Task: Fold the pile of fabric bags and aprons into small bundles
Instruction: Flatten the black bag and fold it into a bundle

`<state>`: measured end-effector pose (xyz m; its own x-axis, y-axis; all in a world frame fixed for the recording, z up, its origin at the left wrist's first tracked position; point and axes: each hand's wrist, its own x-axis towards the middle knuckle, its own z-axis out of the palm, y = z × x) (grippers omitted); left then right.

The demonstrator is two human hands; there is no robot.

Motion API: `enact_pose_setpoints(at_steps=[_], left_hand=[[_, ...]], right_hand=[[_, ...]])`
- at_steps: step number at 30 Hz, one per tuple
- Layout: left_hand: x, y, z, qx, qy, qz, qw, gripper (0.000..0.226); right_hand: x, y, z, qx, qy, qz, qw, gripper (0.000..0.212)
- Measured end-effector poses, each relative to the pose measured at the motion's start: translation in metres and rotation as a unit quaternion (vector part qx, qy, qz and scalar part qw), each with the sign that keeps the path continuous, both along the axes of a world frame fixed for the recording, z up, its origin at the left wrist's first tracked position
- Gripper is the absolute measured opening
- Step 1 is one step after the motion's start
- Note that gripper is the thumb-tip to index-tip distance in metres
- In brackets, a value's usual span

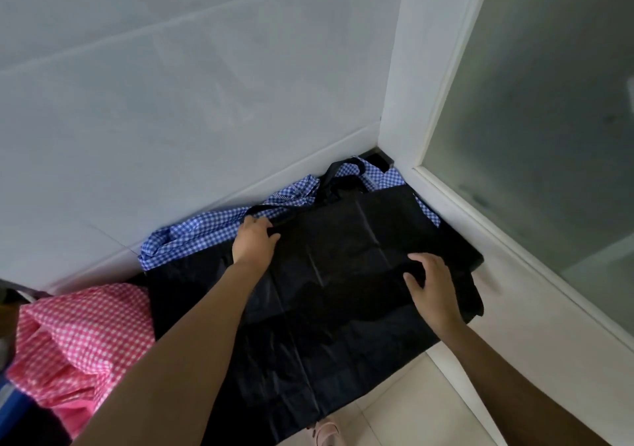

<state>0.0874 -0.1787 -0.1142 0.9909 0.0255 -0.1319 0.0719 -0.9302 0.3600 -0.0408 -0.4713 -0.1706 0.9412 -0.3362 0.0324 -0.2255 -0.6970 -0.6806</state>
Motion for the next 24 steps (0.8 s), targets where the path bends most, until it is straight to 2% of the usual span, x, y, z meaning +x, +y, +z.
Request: enact_pose_setpoints(at_steps=[2,3,6,8,9,11,13,14,15,17,19,20,22,23,24], left_hand=[[0.004,-0.001,0.000,-0.009,-0.008,0.034,0.999,0.031],[0.007,-0.002,0.000,-0.010,-0.009,0.049,0.999,0.030],[0.008,-0.007,-0.005,-0.034,-0.013,0.091,0.995,0.028],[0.002,-0.014,-0.009,-0.069,-0.015,0.112,0.991,0.030],[-0.002,-0.019,-0.012,-0.084,-0.017,0.114,0.990,0.037],[-0.019,-0.031,-0.018,-0.094,-0.016,0.097,0.991,0.059],[-0.045,-0.045,-0.029,-0.083,-0.030,0.057,0.994,0.074],[-0.062,-0.054,-0.036,-0.069,-0.043,0.025,0.996,0.077],[-0.081,-0.065,-0.041,-0.051,-0.056,-0.013,0.997,0.077],[-0.121,-0.085,-0.050,-0.015,-0.041,-0.094,0.995,0.077],[-0.152,-0.097,-0.062,0.016,0.025,-0.137,0.990,0.075],[-0.164,-0.099,-0.070,0.039,0.053,-0.145,0.987,0.075],[-0.177,-0.094,-0.085,0.095,0.064,-0.151,0.982,0.084],[-0.180,-0.090,-0.091,0.116,0.061,-0.154,0.979,0.089],[-0.181,-0.086,-0.094,0.124,0.055,-0.153,0.979,0.091]], right_hand=[[-0.025,-0.004,-0.006,0.097,-0.013,-0.114,0.989,0.036],[-0.038,-0.007,-0.012,0.165,0.002,-0.183,0.969,0.042],[-0.072,-0.010,-0.032,0.323,0.123,-0.281,0.895,0.065],[-0.084,-0.015,-0.057,0.499,0.181,-0.329,0.781,0.059],[-0.089,-0.014,-0.060,0.575,0.195,-0.309,0.732,0.054],[-0.095,-0.012,-0.061,0.705,0.164,-0.303,0.620,0.064],[-0.093,-0.013,-0.061,0.744,0.117,-0.297,0.587,0.087],[-0.092,-0.014,-0.058,0.751,0.098,-0.292,0.585,0.093],[-0.090,-0.012,-0.050,0.761,0.083,-0.279,0.579,0.089],[-0.084,-0.013,-0.041,0.776,0.069,-0.242,0.579,0.062],[-0.078,-0.019,-0.031,0.766,0.056,-0.207,0.606,0.049],[-0.074,-0.024,-0.027,0.754,0.040,-0.208,0.622,0.050],[-0.069,-0.040,-0.017,0.715,0.012,-0.235,0.658,0.049],[-0.066,-0.050,-0.012,0.696,-0.003,-0.248,0.673,0.038],[-0.063,-0.063,-0.011,0.661,-0.018,-0.259,0.704,0.026]])
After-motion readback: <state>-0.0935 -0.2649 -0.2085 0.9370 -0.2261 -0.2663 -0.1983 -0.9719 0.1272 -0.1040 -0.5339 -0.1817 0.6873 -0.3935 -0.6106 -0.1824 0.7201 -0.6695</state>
